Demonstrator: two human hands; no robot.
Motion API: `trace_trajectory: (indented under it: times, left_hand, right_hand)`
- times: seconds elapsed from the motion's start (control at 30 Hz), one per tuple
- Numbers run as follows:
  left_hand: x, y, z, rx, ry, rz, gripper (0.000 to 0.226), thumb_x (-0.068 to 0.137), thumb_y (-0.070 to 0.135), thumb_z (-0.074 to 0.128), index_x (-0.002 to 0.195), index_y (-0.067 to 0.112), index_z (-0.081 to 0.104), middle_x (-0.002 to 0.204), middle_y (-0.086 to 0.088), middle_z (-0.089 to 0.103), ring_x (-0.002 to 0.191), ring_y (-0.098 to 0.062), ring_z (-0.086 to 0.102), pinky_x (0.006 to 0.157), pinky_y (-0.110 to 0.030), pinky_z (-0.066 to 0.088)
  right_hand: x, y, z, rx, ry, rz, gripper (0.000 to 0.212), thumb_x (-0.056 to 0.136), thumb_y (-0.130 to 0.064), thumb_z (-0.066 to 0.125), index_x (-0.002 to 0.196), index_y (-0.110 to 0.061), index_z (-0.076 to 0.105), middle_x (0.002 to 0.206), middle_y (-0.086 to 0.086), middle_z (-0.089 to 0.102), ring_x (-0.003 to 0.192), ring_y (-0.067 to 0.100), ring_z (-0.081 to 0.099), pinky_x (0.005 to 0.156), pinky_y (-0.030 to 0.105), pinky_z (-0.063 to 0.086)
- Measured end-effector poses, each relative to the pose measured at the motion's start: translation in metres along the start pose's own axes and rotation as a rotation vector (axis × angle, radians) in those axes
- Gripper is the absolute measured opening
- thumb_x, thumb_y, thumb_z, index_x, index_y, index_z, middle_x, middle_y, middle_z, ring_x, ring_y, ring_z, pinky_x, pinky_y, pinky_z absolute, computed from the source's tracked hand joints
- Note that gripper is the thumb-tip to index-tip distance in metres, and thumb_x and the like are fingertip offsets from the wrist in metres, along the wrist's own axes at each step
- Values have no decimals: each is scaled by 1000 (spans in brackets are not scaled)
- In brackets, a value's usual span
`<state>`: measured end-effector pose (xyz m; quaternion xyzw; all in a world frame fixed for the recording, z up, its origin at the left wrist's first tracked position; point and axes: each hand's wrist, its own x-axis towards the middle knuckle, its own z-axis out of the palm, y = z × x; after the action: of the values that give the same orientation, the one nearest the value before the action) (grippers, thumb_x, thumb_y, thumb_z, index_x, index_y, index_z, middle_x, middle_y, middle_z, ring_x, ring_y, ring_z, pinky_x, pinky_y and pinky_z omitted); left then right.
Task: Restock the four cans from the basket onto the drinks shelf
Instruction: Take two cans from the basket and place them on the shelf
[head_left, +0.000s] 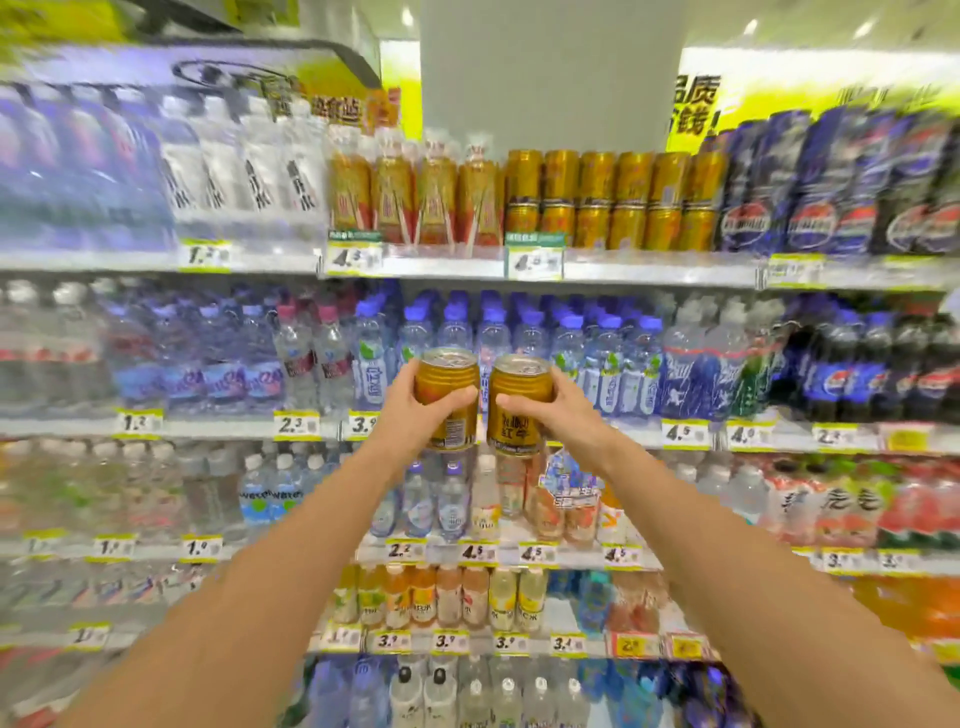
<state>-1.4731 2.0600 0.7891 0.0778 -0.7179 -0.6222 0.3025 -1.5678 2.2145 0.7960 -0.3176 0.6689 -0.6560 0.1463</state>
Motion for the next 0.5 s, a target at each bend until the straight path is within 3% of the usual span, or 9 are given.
trace_trajectory:
  times: [0.13, 0.27, 0.37, 0.5]
  left_hand:
    - [11, 43, -5, -9, 53, 47, 45, 76, 21, 75, 115, 19, 53, 101, 0, 67, 92, -18, 64, 88, -40, 52]
    - [20, 60, -5, 39, 49, 58, 52, 77, 30, 74, 123, 21, 51, 117, -5, 65, 106, -24, 62, 91, -45, 52]
    - [31, 66, 6, 33, 37, 71, 45, 78, 29, 73, 117, 24, 51, 107, 2, 65, 100, -17, 62, 83, -34, 51]
    - [52, 70, 35, -12, 25, 107, 49, 80, 23, 72, 124, 18, 50, 103, 5, 63, 89, -5, 60, 70, -21, 47]
  right_hand:
    - [8, -49, -4, -32, 23, -61, 52, 77, -17, 75, 124, -16, 51, 112, 5, 63, 92, 14, 62, 67, 22, 50]
    - [13, -73, -10, -91, 36, -86, 56, 77, -26, 75, 127, -18, 51, 116, 3, 63, 101, 18, 60, 61, 25, 46]
    - [16, -83, -23, -91, 39, -105, 52, 79, -26, 74, 124, -18, 51, 108, -2, 64, 94, 13, 62, 61, 23, 46]
    - [26, -87, -51, -120, 51, -115, 41, 82, -23, 70, 117, -22, 50, 97, -7, 60, 81, -1, 57, 59, 19, 42]
